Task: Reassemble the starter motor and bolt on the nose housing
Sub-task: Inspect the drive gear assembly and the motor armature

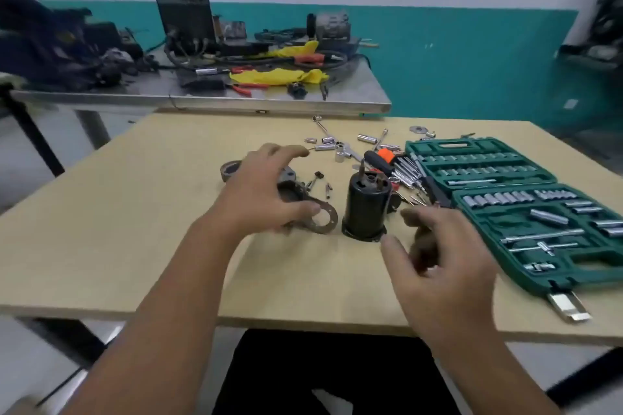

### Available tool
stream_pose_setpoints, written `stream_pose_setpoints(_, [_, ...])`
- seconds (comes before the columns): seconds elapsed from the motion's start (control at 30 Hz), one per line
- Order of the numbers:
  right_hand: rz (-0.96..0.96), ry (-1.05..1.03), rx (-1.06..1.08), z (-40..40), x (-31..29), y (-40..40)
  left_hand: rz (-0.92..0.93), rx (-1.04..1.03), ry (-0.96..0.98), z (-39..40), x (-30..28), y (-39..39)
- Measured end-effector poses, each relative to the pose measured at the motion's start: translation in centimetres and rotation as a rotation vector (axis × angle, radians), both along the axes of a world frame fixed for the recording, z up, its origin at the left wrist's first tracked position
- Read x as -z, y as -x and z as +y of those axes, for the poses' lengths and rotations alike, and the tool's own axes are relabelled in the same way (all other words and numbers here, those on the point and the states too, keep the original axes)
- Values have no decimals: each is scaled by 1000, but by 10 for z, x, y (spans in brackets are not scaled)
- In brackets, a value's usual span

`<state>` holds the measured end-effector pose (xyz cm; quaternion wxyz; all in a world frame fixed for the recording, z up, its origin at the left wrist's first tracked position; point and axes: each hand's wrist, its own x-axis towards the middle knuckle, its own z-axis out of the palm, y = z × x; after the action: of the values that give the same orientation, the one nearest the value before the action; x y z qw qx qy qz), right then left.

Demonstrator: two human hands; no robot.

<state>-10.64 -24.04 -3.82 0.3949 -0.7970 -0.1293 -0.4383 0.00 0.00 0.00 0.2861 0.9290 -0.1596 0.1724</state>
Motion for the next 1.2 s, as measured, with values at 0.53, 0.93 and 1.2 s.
stream_pose_setpoints(0.53, [472, 7, 77, 21, 17, -102, 119, 485, -239, 28, 25, -76])
stream_pose_setpoints(0.93, [292, -148, 35, 42, -45, -174, 141, 299, 1134, 63, 5, -87])
stream_pose_setpoints(1.2, [521, 28, 180, 38, -11, -242, 360, 134, 1702, 88, 17, -110])
